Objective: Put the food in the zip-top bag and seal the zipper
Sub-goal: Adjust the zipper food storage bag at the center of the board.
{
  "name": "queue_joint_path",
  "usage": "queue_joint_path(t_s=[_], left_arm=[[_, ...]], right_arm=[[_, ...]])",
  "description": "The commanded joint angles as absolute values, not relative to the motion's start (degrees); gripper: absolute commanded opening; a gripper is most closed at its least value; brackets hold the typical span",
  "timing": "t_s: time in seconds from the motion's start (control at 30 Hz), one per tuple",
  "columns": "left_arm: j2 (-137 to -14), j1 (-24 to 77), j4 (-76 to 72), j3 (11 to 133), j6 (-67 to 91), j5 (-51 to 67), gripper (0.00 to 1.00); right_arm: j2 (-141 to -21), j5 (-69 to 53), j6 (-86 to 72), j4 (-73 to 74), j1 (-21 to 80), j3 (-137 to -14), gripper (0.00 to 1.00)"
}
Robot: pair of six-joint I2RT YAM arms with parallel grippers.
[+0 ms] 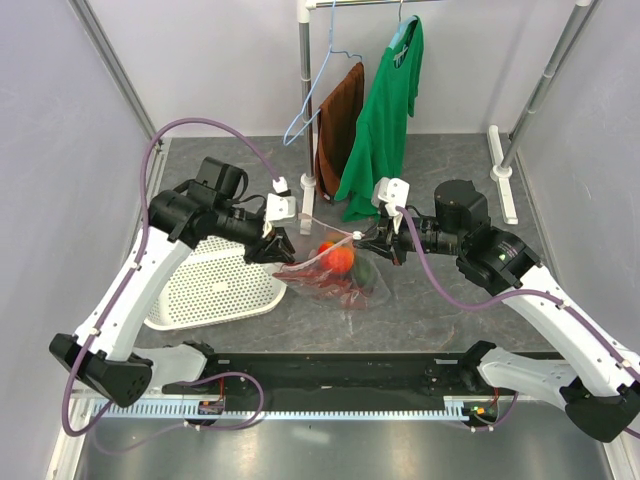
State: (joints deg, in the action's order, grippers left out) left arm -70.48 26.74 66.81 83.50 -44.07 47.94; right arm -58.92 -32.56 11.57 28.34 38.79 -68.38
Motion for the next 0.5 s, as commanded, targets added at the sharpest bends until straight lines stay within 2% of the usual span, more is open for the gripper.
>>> queue_joint_path(t_s=[0.0,0.17,0.23,0.33,0.47], left_arm=[[-71.2,28.2,72.0,86.5,-54.9,56.0,0.32],[-73.0,30.5,78.6,86.9,-63.5,55.9,0.32],[-74.0,30.4,84.2,86.6,-72.3,54.9,0.38],[-73.9,29.9,83.9,85.6,-76.0,53.1,0.47],[-73.1,29.2,83.7,85.7,-81.9,51.5,0.53]], right_arm=[[-57.6,-34.1,13.1,26.1,38.8,-70.0,0.00],[-57.8,-34.5,13.7,26.0,38.8,-70.0,0.00],[-57.7,-35.1,14.3,25.9,38.8,-70.0,0.00],[-57.7,-36.8,15.6,25.9,38.8,-69.5,0.00],[-57.7,-38.4,17.1,25.6,38.8,-69.1,0.00]])
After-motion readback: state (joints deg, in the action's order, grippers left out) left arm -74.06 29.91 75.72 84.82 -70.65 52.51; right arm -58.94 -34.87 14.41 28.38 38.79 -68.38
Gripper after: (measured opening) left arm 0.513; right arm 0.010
